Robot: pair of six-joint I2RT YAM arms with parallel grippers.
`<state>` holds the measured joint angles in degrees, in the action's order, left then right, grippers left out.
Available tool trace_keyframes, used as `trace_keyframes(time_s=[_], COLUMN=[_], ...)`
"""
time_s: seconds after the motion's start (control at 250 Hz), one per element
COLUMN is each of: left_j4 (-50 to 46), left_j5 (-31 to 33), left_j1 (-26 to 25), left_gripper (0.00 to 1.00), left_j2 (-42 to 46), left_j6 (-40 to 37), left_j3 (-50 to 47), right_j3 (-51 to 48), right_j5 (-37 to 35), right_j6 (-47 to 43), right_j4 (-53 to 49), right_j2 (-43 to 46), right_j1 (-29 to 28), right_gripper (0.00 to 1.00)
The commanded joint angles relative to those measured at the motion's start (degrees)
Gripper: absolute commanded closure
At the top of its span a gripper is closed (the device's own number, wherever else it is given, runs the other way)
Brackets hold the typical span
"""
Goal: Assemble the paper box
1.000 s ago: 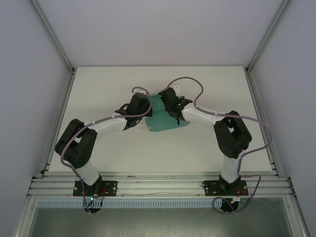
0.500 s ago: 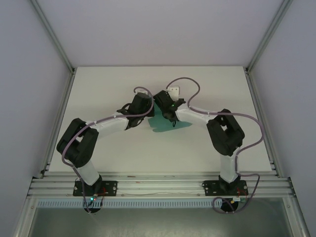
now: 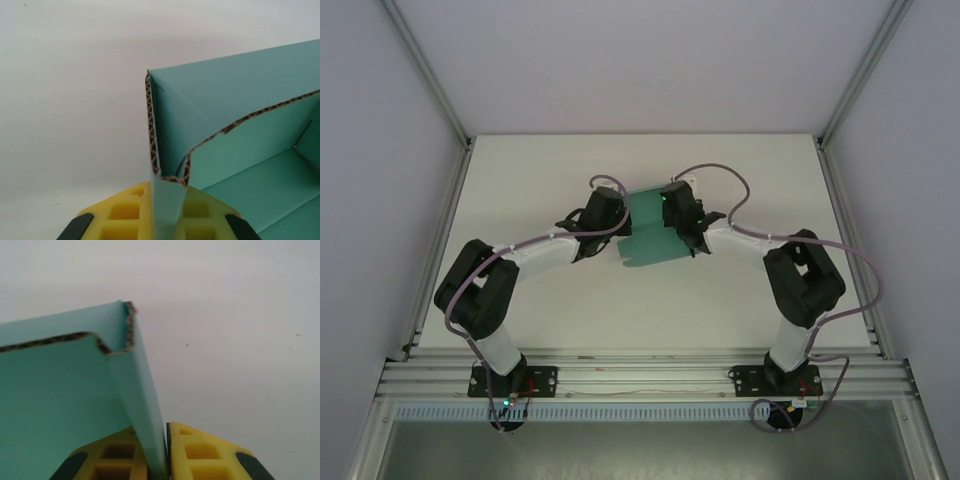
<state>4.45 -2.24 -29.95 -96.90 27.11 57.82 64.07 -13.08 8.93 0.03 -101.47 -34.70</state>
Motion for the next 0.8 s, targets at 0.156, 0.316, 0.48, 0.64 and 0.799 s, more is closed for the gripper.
trace_keyframes(time_s=[0.156, 0.316, 0.48, 0.64, 0.799], left_j4=[-3.8, -13.65, -13.97, -14.14, -11.92], left_j5=[5.82, 16.68, 15.5, 14.04, 10.93], left_j1=[0.86, 1.52, 2.02, 1.92, 1.66], left_gripper=[1.0, 1.0, 1.0, 1.0, 1.0], left_j2=[1.62, -0.9, -1.38, -1.43, -1.49], left_j6=[2.85, 8.87, 10.26, 8.9, 6.99], left_j3=[1.64, 4.15, 3.28, 4.31, 4.93], right_j3=[3.31, 8.11, 10.68, 11.11, 4.15], right_j5=[-16.89, -30.06, -40.04, -40.42, -22.36], right_j6=[4.72, 11.96, 18.64, 18.8, 7.51], right_j4=[-9.3, -20.65, -26.97, -25.86, -9.26], right_j2=[-2.74, -5.69, -8.36, -9.68, -4.07], right_j1=[2.4, 3.54, 4.35, 5.23, 4.99], right_gripper=[1.0, 1.0, 1.0, 1.0, 0.86])
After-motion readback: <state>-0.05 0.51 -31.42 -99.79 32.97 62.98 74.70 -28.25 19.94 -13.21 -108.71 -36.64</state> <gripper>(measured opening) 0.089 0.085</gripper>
